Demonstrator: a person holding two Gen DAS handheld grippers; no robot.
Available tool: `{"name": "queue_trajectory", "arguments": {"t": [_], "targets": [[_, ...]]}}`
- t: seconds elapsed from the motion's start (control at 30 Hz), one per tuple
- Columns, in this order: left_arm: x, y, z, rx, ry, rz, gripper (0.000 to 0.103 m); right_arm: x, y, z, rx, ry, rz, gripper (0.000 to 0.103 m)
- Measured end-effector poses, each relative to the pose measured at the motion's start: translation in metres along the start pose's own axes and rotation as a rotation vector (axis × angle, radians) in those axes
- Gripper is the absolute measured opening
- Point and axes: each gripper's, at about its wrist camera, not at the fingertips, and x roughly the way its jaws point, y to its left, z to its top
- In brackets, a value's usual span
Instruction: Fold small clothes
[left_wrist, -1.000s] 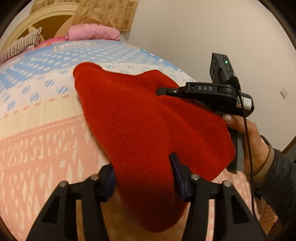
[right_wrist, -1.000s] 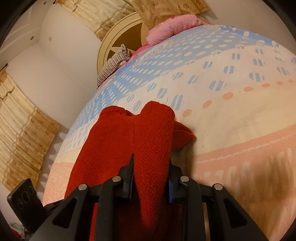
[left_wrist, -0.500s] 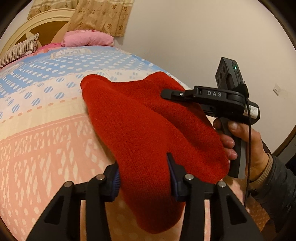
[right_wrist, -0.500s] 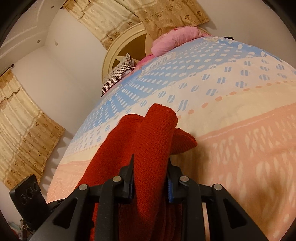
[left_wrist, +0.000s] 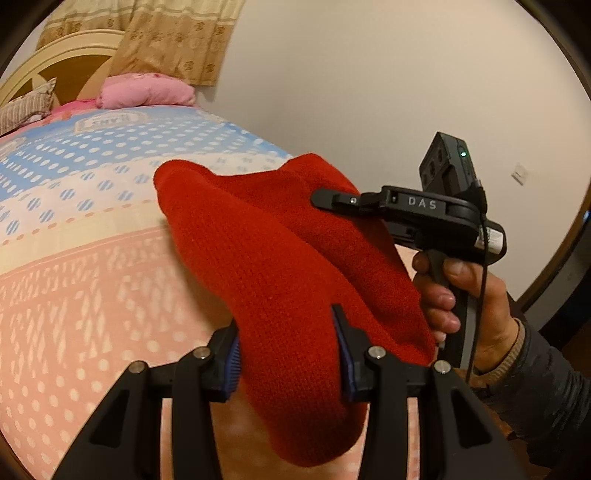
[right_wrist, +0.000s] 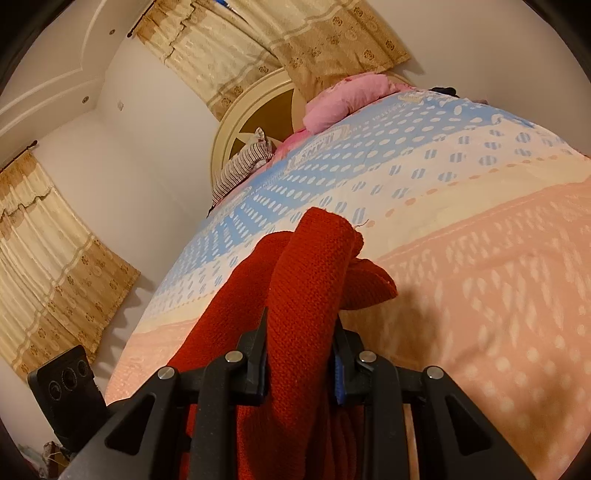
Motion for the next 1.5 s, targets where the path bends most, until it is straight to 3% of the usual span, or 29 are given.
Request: {"name": "queue_trajectory", "arguments": {"t": [0.53,0.83,1.2,1.5], "targets": [[0.019,-0.071,0.001,0.114,0.017,-0.128,0.044,-0.123,-0.031,-0.021,0.046,-0.099,-0.098,0.026],[0.032,-0.102,-0.002,0.161,0.044,-0.177,0.044,-0.170,-0.047,-0.035,0.067,-0.139,-0.138,0.026],[0.059,-0.132,-0.010,0.183,0.085,-0.214,0.044,-0.211,-0.074,-0.048,0.114,-0.175,-0.188,0.026],[0.077,-0.136,-0.020,0.205,0.125,-0.181,0.044,-0.223,-0.108,-0.062,0.182,-0.187,-0.218,0.026]]}}
